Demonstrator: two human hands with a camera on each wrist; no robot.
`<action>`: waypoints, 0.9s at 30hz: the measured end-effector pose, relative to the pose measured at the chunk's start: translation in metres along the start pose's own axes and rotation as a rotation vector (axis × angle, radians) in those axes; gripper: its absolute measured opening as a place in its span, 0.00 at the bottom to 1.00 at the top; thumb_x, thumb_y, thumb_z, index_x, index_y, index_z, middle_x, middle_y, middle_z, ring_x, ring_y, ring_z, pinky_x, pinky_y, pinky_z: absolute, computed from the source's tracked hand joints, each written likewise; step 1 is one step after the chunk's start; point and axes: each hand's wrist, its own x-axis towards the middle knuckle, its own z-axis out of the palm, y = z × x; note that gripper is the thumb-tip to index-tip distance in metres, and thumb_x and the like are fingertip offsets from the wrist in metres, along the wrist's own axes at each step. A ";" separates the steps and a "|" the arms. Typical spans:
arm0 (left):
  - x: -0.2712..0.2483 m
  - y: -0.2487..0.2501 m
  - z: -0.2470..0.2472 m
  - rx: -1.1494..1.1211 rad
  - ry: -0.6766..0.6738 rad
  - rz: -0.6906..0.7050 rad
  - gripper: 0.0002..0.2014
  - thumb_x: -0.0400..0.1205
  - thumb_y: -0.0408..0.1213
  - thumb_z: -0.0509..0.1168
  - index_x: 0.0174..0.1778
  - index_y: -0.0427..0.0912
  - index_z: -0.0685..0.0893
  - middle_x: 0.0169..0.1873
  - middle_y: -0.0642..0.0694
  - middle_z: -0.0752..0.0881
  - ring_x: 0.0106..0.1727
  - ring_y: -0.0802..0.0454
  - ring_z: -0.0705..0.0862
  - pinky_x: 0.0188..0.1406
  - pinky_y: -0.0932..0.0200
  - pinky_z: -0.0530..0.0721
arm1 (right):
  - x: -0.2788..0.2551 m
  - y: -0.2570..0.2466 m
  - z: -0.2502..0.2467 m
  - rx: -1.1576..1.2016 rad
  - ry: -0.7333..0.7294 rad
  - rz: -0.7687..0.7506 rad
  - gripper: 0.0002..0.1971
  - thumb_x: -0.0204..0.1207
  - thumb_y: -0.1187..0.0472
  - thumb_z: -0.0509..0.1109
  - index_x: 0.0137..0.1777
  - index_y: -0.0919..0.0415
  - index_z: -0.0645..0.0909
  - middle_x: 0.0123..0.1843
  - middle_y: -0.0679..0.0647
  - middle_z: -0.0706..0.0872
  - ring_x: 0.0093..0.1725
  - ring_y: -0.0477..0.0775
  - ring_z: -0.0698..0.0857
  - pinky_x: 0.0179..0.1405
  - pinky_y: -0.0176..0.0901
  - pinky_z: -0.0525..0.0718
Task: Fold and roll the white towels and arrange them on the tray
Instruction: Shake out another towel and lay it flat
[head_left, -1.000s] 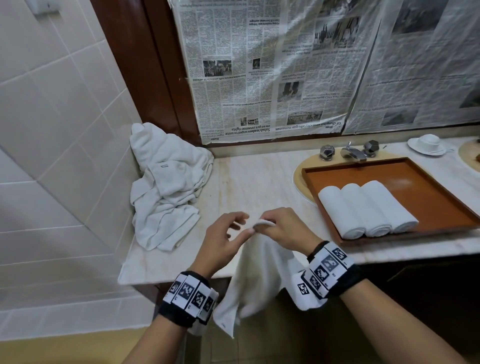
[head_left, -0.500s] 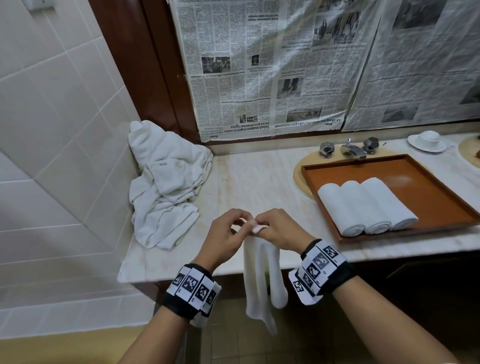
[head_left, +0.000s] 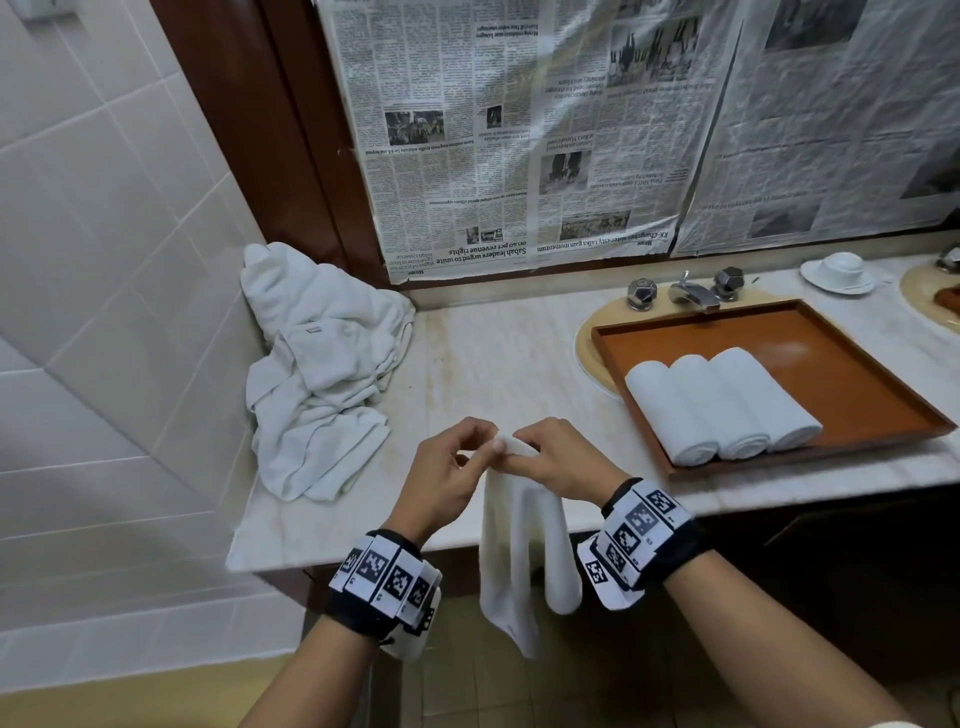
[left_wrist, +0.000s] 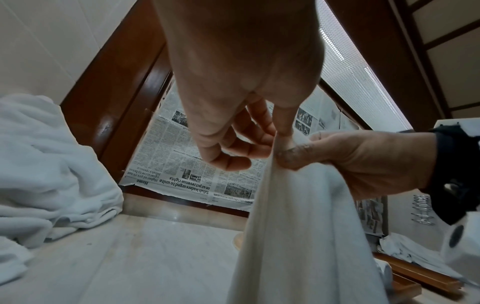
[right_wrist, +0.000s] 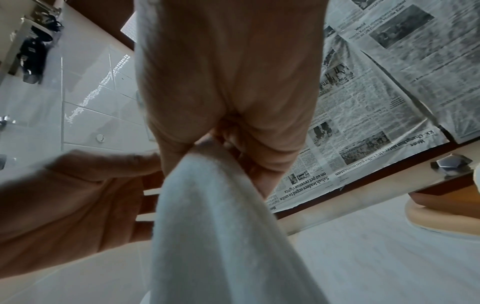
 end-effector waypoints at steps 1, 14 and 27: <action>0.000 0.000 -0.001 0.010 0.012 0.009 0.04 0.85 0.41 0.69 0.46 0.47 0.86 0.41 0.54 0.88 0.45 0.59 0.85 0.42 0.63 0.81 | -0.001 0.001 0.000 0.006 0.012 -0.006 0.28 0.75 0.44 0.74 0.26 0.61 0.66 0.25 0.49 0.64 0.26 0.47 0.64 0.28 0.43 0.60; 0.000 -0.020 -0.040 0.064 0.201 -0.041 0.05 0.89 0.44 0.61 0.50 0.48 0.77 0.38 0.58 0.80 0.37 0.61 0.77 0.38 0.61 0.74 | -0.017 0.049 0.003 0.002 -0.016 0.065 0.16 0.75 0.53 0.76 0.28 0.51 0.77 0.25 0.45 0.75 0.26 0.42 0.71 0.29 0.35 0.68; 0.003 -0.028 -0.101 0.087 0.510 -0.129 0.09 0.89 0.43 0.61 0.56 0.41 0.78 0.46 0.56 0.83 0.44 0.72 0.80 0.45 0.74 0.74 | -0.033 0.084 -0.064 -0.100 0.158 0.136 0.14 0.80 0.58 0.72 0.32 0.58 0.82 0.26 0.49 0.85 0.29 0.45 0.84 0.31 0.32 0.76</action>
